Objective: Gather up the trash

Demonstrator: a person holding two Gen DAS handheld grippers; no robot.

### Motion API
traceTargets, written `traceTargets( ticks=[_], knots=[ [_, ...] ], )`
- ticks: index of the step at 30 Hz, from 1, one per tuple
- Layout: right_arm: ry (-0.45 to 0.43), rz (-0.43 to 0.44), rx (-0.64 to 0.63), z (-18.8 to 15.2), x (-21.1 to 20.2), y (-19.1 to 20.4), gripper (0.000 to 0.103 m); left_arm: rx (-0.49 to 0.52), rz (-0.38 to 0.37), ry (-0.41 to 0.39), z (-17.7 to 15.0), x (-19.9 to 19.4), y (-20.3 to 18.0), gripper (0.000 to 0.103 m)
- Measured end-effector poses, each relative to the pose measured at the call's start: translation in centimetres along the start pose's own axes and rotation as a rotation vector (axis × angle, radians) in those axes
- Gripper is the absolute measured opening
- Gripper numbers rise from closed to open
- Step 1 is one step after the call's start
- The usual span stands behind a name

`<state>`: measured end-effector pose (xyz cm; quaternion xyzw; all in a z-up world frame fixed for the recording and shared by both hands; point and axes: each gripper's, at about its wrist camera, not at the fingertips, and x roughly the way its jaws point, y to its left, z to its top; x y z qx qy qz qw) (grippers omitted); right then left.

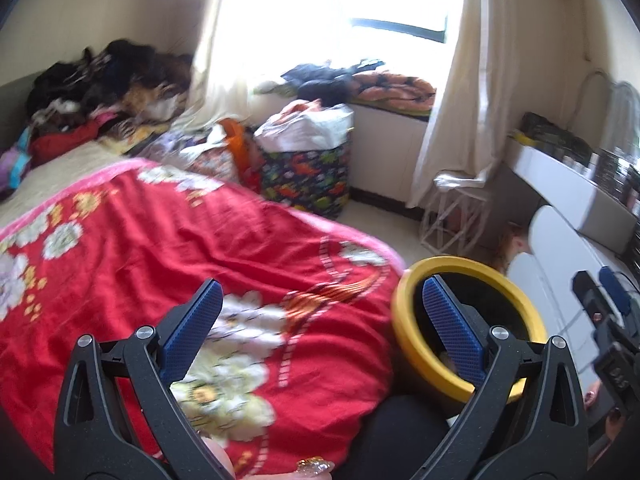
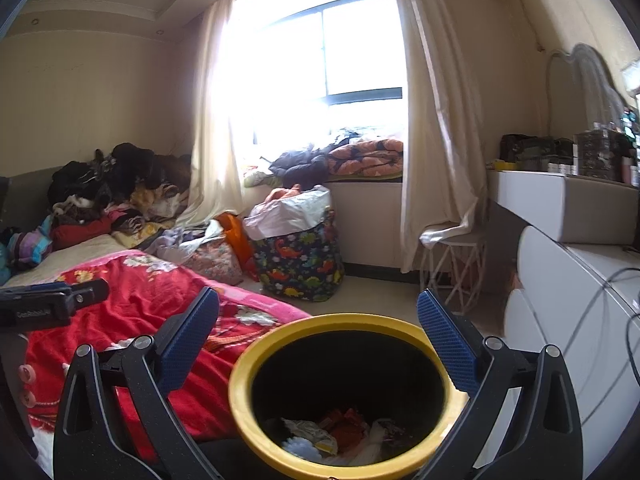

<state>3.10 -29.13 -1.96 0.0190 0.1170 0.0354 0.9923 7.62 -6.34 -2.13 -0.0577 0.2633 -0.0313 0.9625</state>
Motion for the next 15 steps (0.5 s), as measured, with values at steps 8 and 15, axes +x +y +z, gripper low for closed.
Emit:
traceTargets(
  ticks=[8, 15],
  knots=[
    [0.167, 0.451, -0.072, 2.5, 5.1, 13.8, 0.097, -0.251, 0.343, 0.04, -0.4, -1.6, 15.8, 0.092],
    [0.546, 0.854, -0.263, -3.2, 9.3, 33.3, 0.097, -0.43, 0.75, 0.153, -4.7, -2.9, 32.4, 0.092]
  ],
)
